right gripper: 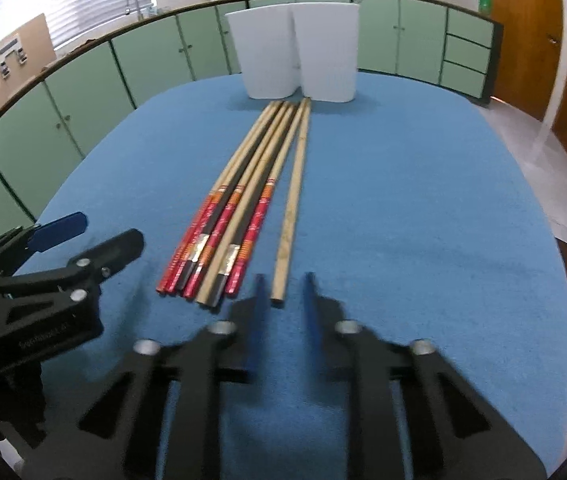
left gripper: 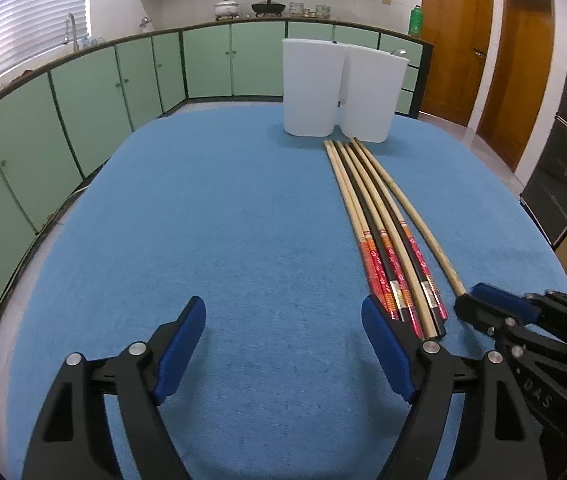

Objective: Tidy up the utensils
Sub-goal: 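Move both tools back over the chopsticks and open them, then grasp a plain wooden chopstick with the right tool while the left grasps a red one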

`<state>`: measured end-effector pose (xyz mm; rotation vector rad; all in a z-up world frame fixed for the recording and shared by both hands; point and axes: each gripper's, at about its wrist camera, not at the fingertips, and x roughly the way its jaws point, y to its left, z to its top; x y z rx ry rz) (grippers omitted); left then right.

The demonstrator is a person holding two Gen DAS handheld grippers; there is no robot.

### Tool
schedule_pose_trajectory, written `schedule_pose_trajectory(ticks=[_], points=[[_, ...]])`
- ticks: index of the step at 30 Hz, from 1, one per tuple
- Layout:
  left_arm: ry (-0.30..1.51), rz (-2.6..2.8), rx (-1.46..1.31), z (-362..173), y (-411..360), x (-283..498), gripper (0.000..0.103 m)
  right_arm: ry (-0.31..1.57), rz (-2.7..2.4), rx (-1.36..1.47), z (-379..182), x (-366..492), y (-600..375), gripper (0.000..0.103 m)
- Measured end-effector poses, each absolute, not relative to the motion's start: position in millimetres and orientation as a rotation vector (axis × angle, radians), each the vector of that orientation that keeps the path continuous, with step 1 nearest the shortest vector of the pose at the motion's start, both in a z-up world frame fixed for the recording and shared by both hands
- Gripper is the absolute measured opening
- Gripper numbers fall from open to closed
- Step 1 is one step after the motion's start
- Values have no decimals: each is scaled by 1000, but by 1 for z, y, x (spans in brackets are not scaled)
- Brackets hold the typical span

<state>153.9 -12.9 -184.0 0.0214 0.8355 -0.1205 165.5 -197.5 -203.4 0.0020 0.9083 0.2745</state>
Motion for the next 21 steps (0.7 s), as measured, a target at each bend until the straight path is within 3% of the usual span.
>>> schedule_pose_trajectory(ticks=[21], points=[[900,-149,43,-191,-24,157,80,907,234,57,-203,168,-222,6]])
